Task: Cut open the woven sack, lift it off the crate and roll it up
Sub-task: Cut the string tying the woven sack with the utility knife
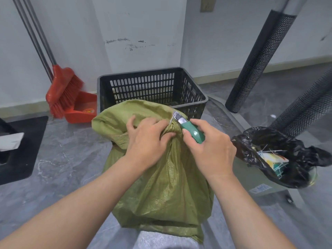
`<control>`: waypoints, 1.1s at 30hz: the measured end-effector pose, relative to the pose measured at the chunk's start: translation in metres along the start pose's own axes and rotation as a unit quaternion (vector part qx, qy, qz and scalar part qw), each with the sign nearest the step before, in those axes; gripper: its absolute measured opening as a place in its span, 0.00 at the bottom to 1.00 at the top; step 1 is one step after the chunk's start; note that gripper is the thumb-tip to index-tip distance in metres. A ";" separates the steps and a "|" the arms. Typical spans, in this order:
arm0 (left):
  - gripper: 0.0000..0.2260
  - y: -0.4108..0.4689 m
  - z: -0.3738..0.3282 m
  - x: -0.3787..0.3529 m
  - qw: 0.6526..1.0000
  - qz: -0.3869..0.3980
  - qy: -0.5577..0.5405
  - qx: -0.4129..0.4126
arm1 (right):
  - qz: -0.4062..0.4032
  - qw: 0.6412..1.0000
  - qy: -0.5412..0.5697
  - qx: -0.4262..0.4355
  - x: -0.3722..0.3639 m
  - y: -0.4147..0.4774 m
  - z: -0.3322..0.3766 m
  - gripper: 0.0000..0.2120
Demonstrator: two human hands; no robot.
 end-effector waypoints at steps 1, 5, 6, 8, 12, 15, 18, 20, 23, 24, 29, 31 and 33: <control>0.09 -0.001 -0.003 -0.001 1.000 0.004 0.011 -0.003 | 0.009 1.000 -0.005 -0.013 -0.001 0.001 0.000 0.15; 0.06 -0.003 -0.008 -0.001 0.999 0.002 0.041 -0.005 | 0.035 0.998 -0.011 -0.049 -0.002 0.005 -0.001 0.15; 0.05 -0.002 -0.009 -0.001 0.999 0.001 0.053 -0.010 | 0.039 0.998 -0.014 -0.053 -0.003 0.006 -0.001 0.16; 0.04 -0.002 -0.010 0.000 0.997 0.004 0.073 -0.017 | 0.046 0.997 -0.022 -0.062 -0.004 0.007 0.000 0.16; 0.08 -0.003 -0.013 0.005 0.995 0.021 0.094 -0.018 | 0.051 0.996 -0.029 -0.073 -0.007 0.008 0.003 0.18; 0.08 -0.004 -0.016 0.008 0.994 0.043 0.096 -0.012 | 0.050 0.995 -0.047 -0.074 -0.008 0.009 0.006 0.19; 0.08 -0.005 -0.017 0.010 0.994 0.054 0.096 -0.007 | 0.048 0.994 -0.067 -0.076 -0.007 0.007 0.010 0.20; 0.08 -0.005 -0.016 0.011 0.993 0.058 0.101 -0.004 | 0.049 0.992 -0.083 -0.081 -0.006 0.007 0.014 0.21; 0.08 -0.006 -0.017 0.012 0.991 0.064 0.116 -0.001 | 0.056 0.989 -0.100 -0.090 -0.004 0.007 0.017 0.21; 0.08 -0.007 -0.016 0.012 0.991 0.067 0.119 -0.001 | 0.056 0.989 -0.103 -0.091 -0.004 0.006 0.019 0.21; 0.07 -0.009 -0.017 0.015 0.990 0.071 0.120 0.001 | 0.060 0.986 -0.119 -0.099 -0.001 0.006 0.021 0.22; 0.06 -0.008 -0.019 0.017 0.990 0.078 0.119 0.003 | 0.060 0.985 -0.117 -0.111 0.000 0.004 0.023 0.22; 0.05 -0.008 -0.023 0.021 0.990 0.082 0.118 0.005 | 0.058 0.985 -0.114 -0.118 -0.002 0.003 0.028 0.22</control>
Point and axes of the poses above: each hand's wrist, its own y-axis towards the middle knuckle, its own x-axis out of the back of the hand, z = x × y, the point moved 2 cm from there along y, towards the middle knuckle, and after that the axes turned 10 degrees about z, right-handed, at the moved point
